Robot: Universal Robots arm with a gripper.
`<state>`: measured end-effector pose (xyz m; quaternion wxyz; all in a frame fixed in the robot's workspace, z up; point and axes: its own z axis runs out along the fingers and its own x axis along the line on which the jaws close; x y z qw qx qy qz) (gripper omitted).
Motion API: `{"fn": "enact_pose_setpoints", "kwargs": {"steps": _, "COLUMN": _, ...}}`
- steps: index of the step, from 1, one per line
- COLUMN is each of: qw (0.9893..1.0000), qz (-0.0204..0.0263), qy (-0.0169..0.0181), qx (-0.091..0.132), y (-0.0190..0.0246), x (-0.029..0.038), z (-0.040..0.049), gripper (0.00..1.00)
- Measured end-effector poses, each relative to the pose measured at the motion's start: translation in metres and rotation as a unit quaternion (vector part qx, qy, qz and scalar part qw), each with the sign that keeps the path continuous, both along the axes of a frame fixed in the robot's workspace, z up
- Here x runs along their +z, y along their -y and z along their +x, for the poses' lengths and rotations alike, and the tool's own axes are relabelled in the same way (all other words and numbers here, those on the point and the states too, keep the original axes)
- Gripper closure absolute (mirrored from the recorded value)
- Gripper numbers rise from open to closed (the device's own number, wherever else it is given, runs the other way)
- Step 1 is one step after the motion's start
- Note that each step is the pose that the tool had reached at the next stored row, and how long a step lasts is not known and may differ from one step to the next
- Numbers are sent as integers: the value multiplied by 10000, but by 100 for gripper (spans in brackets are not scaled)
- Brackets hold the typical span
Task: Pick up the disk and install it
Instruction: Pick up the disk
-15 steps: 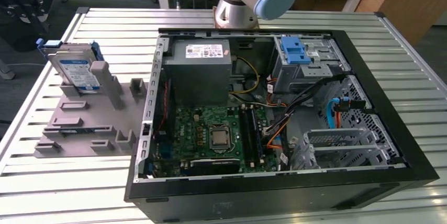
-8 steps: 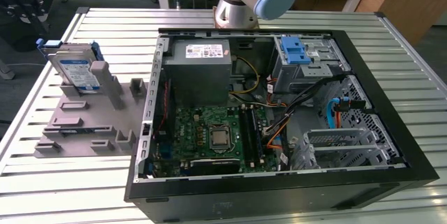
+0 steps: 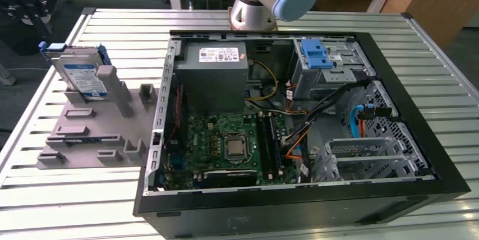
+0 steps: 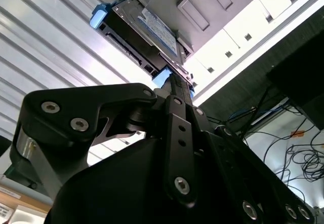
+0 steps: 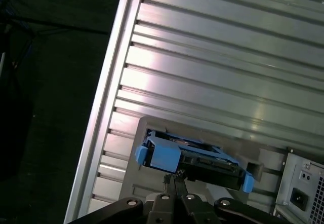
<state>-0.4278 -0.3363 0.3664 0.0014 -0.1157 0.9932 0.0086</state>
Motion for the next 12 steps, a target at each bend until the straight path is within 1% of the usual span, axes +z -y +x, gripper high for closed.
{"fn": "enact_pose_setpoints", "kwargs": {"steps": 2, "qw": 9999, "qz": 0, "qy": 0, "qx": 120, "y": 0, "x": 0, "z": 0, "gripper": 89}}
{"fn": "enact_pose_setpoints", "kwargs": {"steps": 5, "qw": 9995, "qz": 0, "qy": 0, "qx": 300, "y": 0, "x": -1, "z": 0, "gripper": 89}}
{"fn": "enact_pose_setpoints", "kwargs": {"steps": 7, "qw": 9995, "qz": 0, "qy": 0, "qx": 306, "y": 0, "x": 0, "z": 0, "gripper": 89}}
{"fn": "enact_pose_setpoints", "kwargs": {"steps": 9, "qw": 9994, "qz": 0, "qy": 0, "qx": 358, "y": 0, "x": -1, "z": 0, "gripper": 89}}
{"fn": "enact_pose_setpoints", "kwargs": {"steps": 12, "qw": 9993, "qz": 0, "qy": 0, "qx": 361, "y": 0, "x": 0, "z": 0, "gripper": 89}}
